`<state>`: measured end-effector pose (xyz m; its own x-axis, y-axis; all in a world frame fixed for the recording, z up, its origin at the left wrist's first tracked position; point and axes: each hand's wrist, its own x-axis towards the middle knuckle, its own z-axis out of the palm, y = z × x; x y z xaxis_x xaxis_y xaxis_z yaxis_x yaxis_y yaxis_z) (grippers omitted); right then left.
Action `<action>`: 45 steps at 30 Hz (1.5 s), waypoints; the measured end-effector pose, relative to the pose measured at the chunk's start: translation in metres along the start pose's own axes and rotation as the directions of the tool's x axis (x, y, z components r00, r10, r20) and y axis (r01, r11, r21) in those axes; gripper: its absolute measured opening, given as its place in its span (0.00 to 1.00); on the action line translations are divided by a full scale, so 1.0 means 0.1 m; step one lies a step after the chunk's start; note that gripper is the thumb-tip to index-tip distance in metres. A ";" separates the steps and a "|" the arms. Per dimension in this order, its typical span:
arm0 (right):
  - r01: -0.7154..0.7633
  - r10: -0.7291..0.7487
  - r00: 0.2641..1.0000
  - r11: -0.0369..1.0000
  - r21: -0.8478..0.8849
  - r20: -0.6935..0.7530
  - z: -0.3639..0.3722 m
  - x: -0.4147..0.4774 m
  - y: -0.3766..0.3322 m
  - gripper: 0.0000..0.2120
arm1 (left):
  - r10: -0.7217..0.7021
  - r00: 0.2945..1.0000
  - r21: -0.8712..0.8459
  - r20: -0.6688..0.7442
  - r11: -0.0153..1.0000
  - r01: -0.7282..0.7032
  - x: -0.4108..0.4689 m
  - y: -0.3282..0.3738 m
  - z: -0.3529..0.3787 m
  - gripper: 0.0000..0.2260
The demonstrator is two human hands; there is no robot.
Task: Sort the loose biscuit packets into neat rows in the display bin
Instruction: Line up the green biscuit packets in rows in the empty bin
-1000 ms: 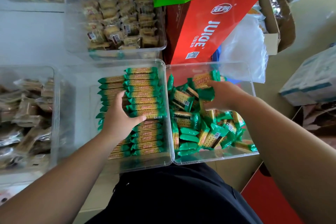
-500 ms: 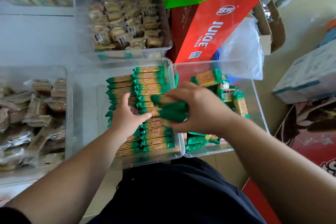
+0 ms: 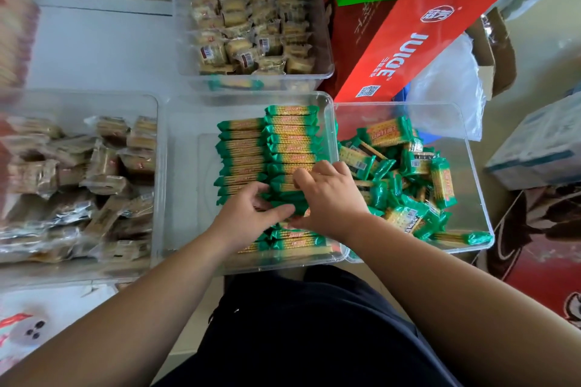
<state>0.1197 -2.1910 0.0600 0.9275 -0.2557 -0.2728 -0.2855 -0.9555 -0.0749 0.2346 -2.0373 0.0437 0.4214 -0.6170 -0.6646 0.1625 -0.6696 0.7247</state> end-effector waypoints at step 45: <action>0.114 -0.119 0.957 0.993 -0.032 -0.265 0.08 -0.14 0.35 0.15 | -0.212 0.960 -0.092 0.182 0.969 0.231 0.09 -0.07 0.14 0.21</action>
<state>0.0946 -2.2200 0.0533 0.9854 -0.1704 0.0019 -0.1698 -0.9826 -0.0752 0.2246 -2.0437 0.0298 0.2075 -0.5262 -0.8246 0.3369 -0.7530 0.5653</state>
